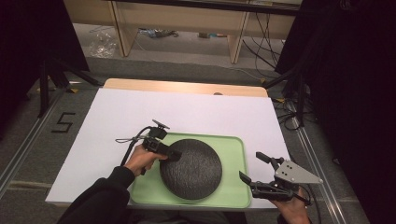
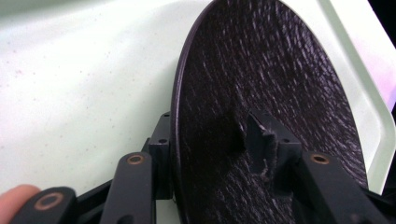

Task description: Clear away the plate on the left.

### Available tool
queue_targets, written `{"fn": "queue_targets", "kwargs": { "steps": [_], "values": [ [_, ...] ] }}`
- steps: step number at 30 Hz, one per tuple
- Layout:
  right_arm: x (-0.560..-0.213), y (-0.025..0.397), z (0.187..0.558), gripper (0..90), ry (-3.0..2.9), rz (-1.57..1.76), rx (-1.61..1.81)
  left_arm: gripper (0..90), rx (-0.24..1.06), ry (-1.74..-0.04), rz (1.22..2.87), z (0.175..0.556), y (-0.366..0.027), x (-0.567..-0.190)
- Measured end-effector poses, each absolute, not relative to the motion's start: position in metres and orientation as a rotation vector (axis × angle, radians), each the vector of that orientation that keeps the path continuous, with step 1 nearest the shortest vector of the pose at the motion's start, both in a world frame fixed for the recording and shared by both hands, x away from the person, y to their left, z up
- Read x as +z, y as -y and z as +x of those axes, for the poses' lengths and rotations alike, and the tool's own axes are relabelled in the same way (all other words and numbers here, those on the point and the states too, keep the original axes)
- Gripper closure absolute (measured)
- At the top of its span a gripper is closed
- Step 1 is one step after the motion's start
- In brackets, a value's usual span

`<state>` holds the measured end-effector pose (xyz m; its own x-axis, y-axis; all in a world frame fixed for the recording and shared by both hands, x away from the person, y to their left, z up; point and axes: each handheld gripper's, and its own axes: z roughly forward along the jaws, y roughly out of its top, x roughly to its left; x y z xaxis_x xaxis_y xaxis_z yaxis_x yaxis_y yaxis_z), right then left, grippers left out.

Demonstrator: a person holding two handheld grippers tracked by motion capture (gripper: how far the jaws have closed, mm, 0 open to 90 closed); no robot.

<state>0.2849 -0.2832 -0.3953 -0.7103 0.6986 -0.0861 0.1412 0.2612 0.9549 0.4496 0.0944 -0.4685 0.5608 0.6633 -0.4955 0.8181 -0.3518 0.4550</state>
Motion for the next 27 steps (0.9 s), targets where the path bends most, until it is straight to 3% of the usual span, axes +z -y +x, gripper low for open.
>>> {"fn": "queue_targets", "kwargs": {
  "steps": [3, 6, 17, 27],
  "values": [
    [-0.395, 0.284, 0.284, 17.3, -2.045, 0.765, 1.446, 53.9, -0.284, -1.198, 2.137, 0.450, -0.094, -0.468],
    [-0.394, 0.285, 0.284, 17.3, -2.047, 0.762, 1.449, 52.8, -0.169, -1.211, 2.255, 0.450, -0.098, -0.467],
    [-0.395, 0.284, 0.284, 17.3, -2.047, 0.767, 1.444, 47.3, 0.027, -1.153, 2.217, 0.440, -0.107, -0.433],
    [-0.395, 0.284, 0.284, 17.3, -2.044, 0.768, 1.447, 35.6, 0.079, -1.077, 2.141, 0.427, -0.099, -0.416]
  ]
}}
